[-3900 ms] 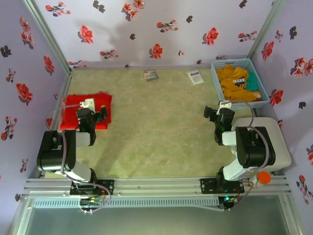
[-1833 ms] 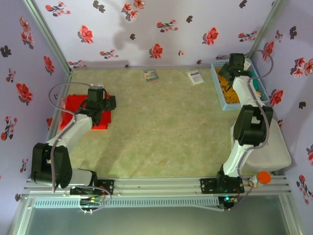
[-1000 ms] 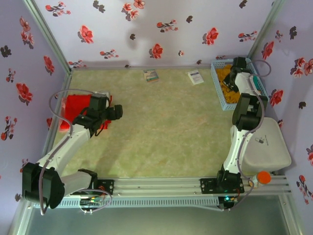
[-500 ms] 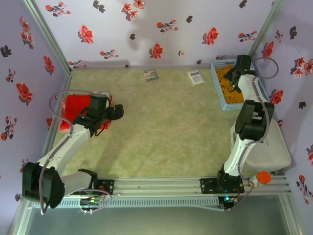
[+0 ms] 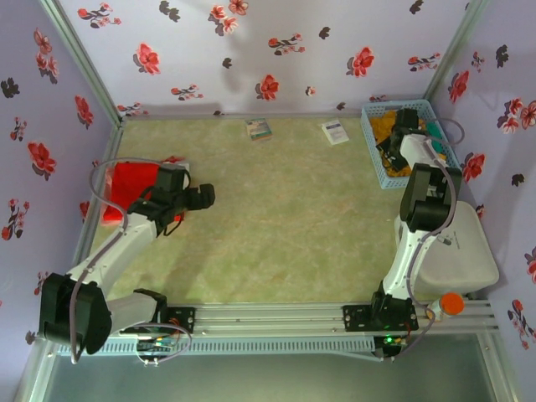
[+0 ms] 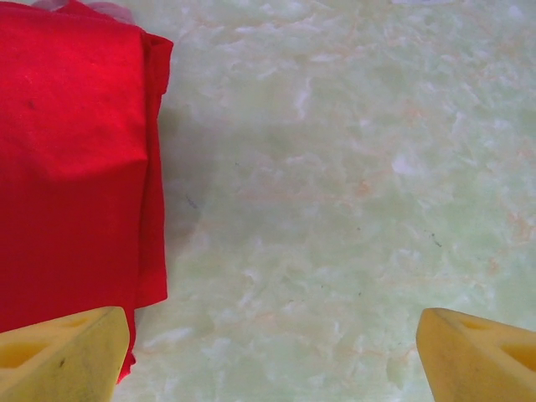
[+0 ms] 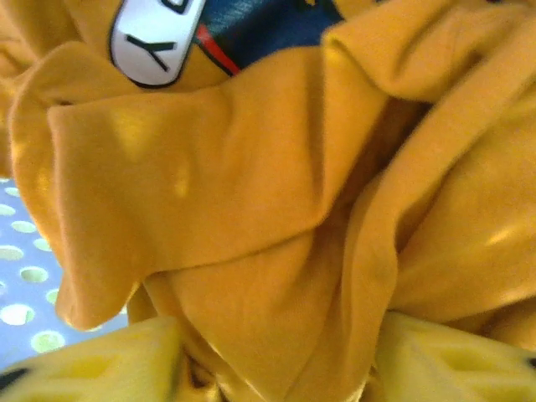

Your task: Fold and stack the t-shirts

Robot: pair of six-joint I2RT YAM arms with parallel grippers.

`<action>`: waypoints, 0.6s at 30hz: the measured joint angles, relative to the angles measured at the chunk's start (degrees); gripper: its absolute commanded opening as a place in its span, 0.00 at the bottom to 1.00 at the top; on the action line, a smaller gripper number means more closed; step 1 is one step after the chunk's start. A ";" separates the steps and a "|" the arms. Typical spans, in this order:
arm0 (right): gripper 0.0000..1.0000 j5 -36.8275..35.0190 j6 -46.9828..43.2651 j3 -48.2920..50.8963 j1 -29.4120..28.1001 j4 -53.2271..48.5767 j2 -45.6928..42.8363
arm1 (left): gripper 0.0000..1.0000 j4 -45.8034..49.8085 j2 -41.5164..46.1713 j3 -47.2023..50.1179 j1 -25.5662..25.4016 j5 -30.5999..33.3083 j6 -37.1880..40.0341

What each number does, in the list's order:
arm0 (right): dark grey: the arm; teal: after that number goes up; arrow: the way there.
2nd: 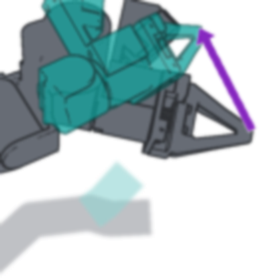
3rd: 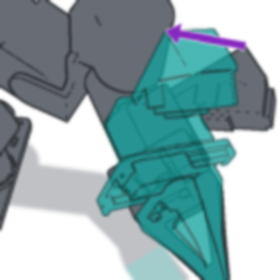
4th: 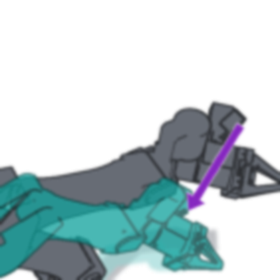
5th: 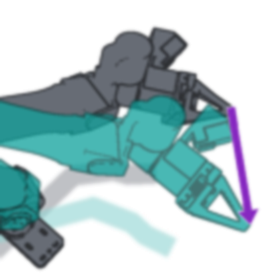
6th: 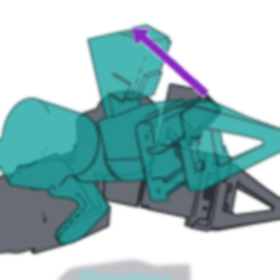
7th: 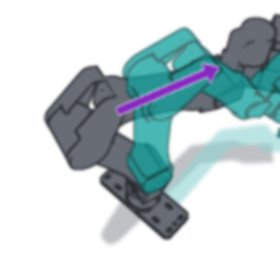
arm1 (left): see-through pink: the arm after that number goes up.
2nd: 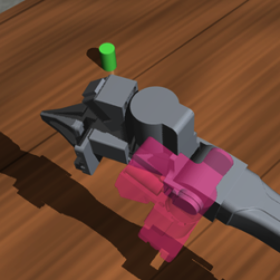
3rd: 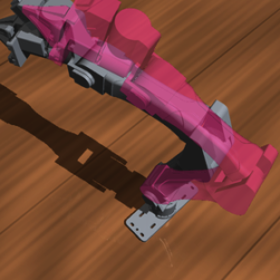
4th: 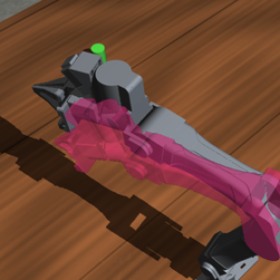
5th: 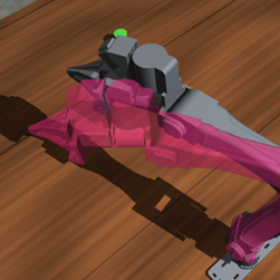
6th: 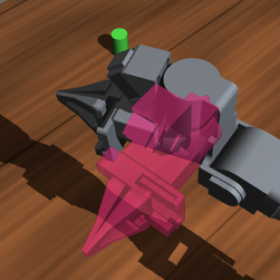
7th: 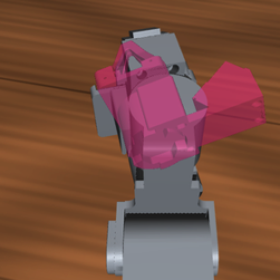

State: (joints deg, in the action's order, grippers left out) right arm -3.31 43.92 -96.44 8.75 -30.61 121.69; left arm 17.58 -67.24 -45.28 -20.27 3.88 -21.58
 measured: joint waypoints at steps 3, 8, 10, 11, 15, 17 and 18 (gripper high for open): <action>0.00 -0.09 0.50 -0.98 0.07 -0.07 1.42 | 0.89 -1.25 0.50 2.60 0.00 -0.28 -0.55; 0.00 -2.10 -0.61 -0.98 -0.63 -0.17 0.02 | 0.89 -1.16 0.63 3.15 0.00 -0.55 -0.61; 0.00 -3.69 -2.03 -0.98 -1.36 -0.50 -1.92 | 0.89 -1.33 0.68 3.15 0.00 -0.57 -0.61; 0.00 -4.94 -3.21 -0.96 -1.97 -0.72 -3.72 | 0.90 -1.31 0.70 3.13 0.00 -0.59 -0.61; 0.00 -10.67 -8.94 -0.68 -5.40 -0.74 -12.63 | 0.90 -1.31 0.74 3.13 0.00 -1.16 -0.74; 0.00 -13.84 -12.20 -0.59 -7.87 -0.52 -17.44 | 0.90 -1.31 0.92 3.13 0.00 -1.42 -1.03; 0.00 -15.45 -13.92 -0.42 -9.31 -0.33 -20.17 | 0.90 -1.31 1.07 3.13 0.00 -1.60 -1.09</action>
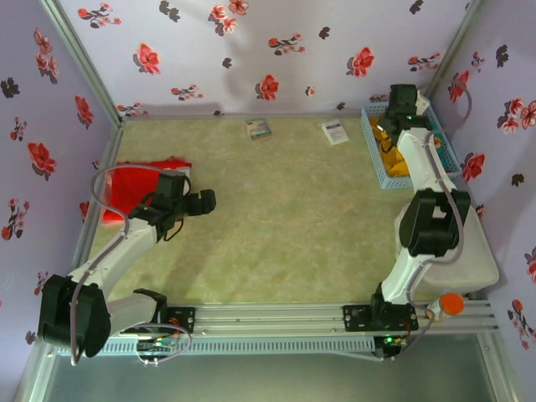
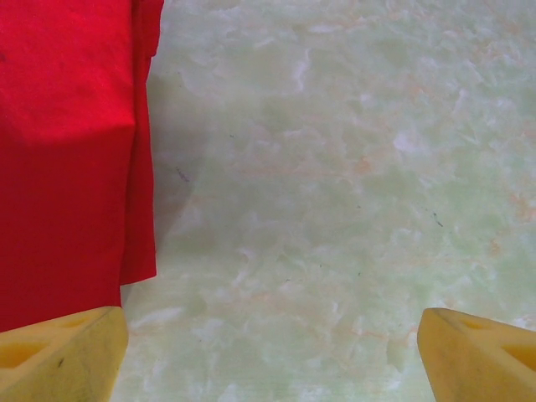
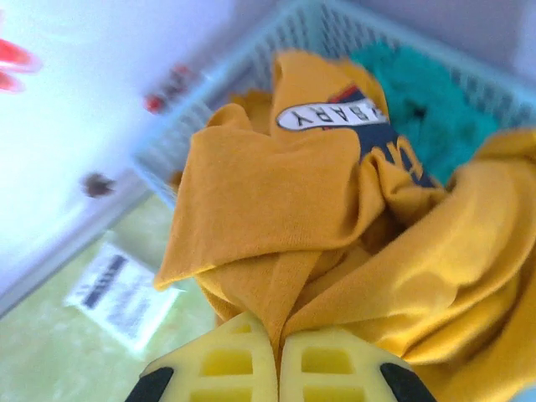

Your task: Fold and stack the t-shirts

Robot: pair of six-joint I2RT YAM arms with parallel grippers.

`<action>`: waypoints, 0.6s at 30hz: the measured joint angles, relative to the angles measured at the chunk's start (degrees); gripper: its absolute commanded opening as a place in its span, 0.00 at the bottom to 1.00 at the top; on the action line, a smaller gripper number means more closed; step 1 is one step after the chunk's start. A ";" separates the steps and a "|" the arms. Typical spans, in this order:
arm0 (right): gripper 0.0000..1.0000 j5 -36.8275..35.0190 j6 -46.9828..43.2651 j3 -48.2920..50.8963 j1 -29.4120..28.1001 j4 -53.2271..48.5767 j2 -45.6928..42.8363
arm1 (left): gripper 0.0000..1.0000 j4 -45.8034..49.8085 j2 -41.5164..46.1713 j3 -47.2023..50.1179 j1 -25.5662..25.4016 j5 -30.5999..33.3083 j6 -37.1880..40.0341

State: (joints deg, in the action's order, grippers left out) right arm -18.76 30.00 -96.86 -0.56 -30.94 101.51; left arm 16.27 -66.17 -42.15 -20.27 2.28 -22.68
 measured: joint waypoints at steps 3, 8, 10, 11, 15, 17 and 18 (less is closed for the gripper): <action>0.00 -3.96 -4.26 2.40 -3.96 1.36 -7.28 | 0.90 0.04 0.17 -0.09 -0.02 -0.44 -0.61; 0.00 -7.39 -10.54 10.60 -11.61 3.02 -20.06 | 0.91 0.39 0.17 -1.33 -0.04 -1.11 -0.81; 0.00 -7.13 -12.63 12.22 -15.50 2.58 -23.61 | 0.92 0.50 0.17 -2.23 -0.04 -1.31 -0.79; 0.00 -6.86 -13.64 12.57 -17.94 2.32 -25.14 | 0.92 0.48 0.20 -2.71 0.00 -1.36 -0.79; 0.00 -5.16 -16.57 13.31 -28.17 1.05 -28.85 | 0.92 0.55 0.17 -4.46 0.31 -1.51 -0.76; 0.00 -4.81 -16.79 14.16 -33.42 0.04 -29.64 | 0.92 0.92 0.15 -5.31 0.50 -1.49 -0.61; 0.00 -4.52 -16.76 14.78 -35.63 -0.26 -29.77 | 0.92 1.09 0.15 -5.62 0.61 -1.51 -0.55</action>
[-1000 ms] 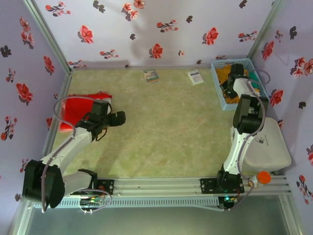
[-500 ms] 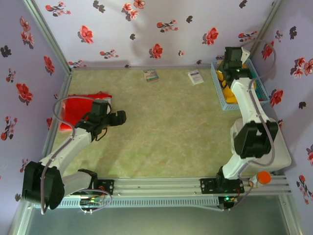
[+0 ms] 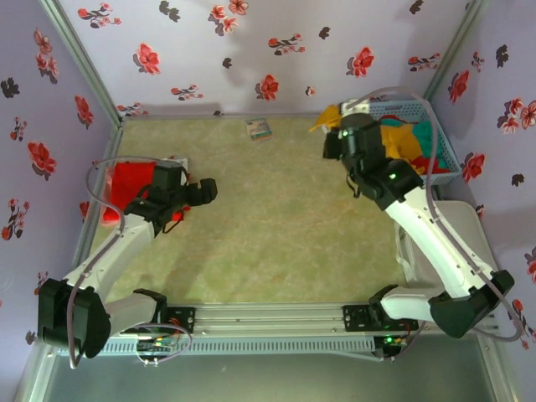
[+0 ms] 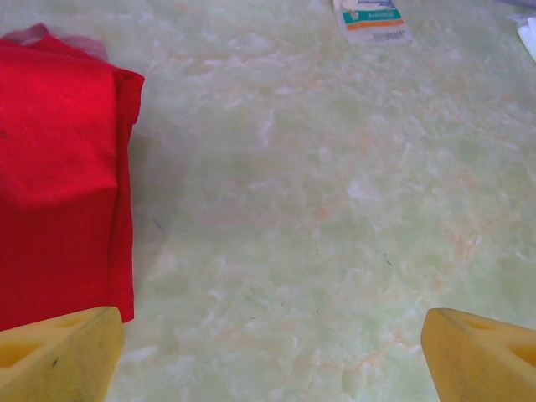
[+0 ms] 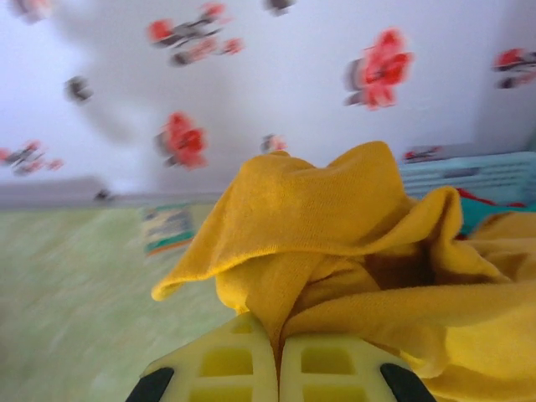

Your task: Fold and stack the t-shirts

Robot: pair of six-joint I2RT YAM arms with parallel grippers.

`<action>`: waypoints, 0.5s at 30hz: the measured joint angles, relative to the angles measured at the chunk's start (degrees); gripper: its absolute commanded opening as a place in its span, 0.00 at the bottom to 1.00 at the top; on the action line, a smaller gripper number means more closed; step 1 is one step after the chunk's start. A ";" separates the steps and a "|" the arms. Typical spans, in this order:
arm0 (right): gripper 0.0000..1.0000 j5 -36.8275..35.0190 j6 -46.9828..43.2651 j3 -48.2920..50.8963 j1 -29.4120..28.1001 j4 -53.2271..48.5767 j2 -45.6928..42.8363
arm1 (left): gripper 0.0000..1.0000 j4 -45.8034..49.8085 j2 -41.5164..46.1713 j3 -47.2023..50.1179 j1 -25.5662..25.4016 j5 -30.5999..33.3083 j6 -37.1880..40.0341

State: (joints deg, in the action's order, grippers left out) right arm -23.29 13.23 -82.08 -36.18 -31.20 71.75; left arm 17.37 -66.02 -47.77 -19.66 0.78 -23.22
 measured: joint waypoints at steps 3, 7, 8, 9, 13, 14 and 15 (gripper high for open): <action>0.00 1.66 1.09 3.65 -6.58 -0.17 0.04 | 0.91 1.27 -0.02 -0.98 0.46 0.00 0.22; 0.06 3.91 2.86 10.82 -16.50 3.06 1.79 | 0.92 4.98 -0.02 -2.27 1.16 2.54 0.24; 0.09 4.37 3.30 12.76 -18.86 4.81 2.80 | 0.92 5.81 -0.02 -2.36 1.33 3.34 0.28; 0.15 5.44 4.00 14.56 -21.11 6.58 4.26 | 0.92 6.64 0.00 -2.36 1.66 3.87 0.37; 0.54 10.36 7.82 16.87 -26.32 11.28 12.52 | 0.92 8.83 0.04 -2.36 3.13 4.98 0.44; 0.65 11.04 8.55 16.79 -27.26 11.82 14.62 | 0.92 9.20 0.11 -2.36 3.34 5.20 0.50; 0.76 11.13 8.98 16.59 -28.20 11.93 16.46 | 0.92 9.75 0.15 -2.36 3.56 5.27 0.63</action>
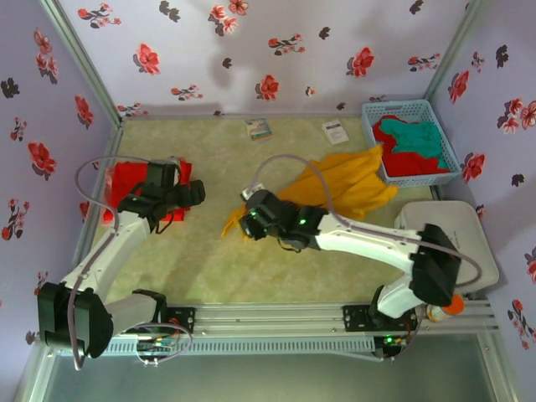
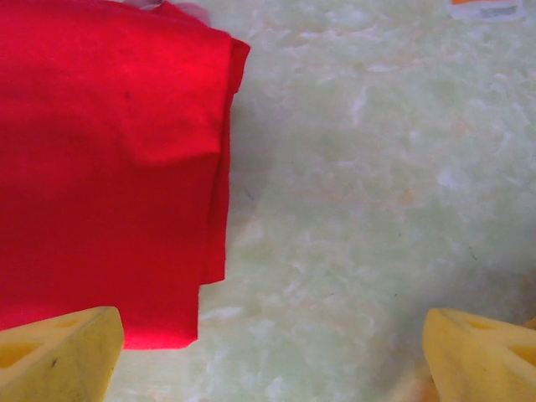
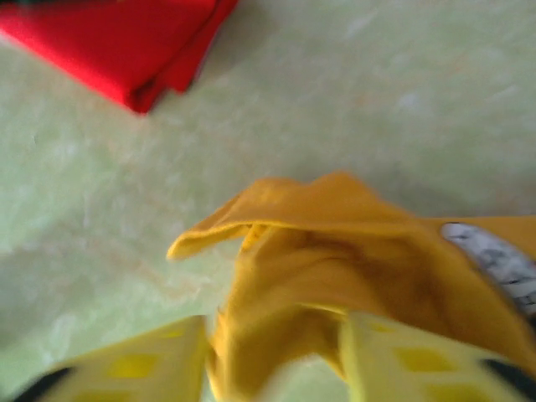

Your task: Fold and stack the t-shirts

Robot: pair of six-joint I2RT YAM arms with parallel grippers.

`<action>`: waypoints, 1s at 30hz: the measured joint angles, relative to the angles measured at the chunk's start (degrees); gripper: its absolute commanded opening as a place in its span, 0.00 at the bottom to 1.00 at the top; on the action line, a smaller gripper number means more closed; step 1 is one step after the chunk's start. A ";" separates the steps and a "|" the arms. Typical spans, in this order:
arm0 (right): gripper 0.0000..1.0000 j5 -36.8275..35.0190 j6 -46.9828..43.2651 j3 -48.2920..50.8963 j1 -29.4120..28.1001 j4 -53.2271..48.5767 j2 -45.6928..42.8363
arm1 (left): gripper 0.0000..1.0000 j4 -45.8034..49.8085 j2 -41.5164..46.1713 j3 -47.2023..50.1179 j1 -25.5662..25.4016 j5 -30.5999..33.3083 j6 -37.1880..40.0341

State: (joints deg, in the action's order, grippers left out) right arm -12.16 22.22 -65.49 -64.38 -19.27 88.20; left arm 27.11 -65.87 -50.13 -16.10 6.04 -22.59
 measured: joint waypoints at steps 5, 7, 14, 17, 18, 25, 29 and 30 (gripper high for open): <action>0.99 -3.30 2.54 0.15 -2.16 0.57 1.25 | 0.88 2.32 0.11 0.00 -0.44 1.29 0.24; 0.99 -5.62 3.65 1.60 -1.57 1.57 -0.83 | 0.88 2.99 0.09 0.00 -1.36 2.14 0.17; 0.93 -11.08 9.75 9.75 5.20 1.05 -7.93 | 0.83 3.43 -1.51 0.15 -12.11 2.80 -2.21; 0.89 -11.52 13.05 13.64 9.55 -1.14 -9.14 | 0.80 3.45 -2.19 0.15 -17.86 3.23 -2.32; 0.89 -11.54 14.14 14.47 10.93 -2.25 -9.27 | 0.80 3.48 -2.34 0.15 -19.10 3.32 -2.27; 0.84 -9.90 24.90 22.32 25.90 -8.57 -14.88 | 0.80 3.39 -2.86 0.26 -30.77 4.98 -0.66; 0.79 -8.02 29.51 29.00 34.73 -9.60 -20.70 | 0.80 3.30 -4.59 0.79 -32.09 5.01 -0.79; 0.79 -7.74 29.97 29.92 35.65 -9.62 -21.24 | 0.81 3.15 -4.92 0.98 -32.13 5.05 -0.87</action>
State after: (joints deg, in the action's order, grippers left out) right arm -19.90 52.18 -35.57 -28.73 -28.88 66.96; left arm 30.26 -70.78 -49.15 -48.23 11.09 -23.46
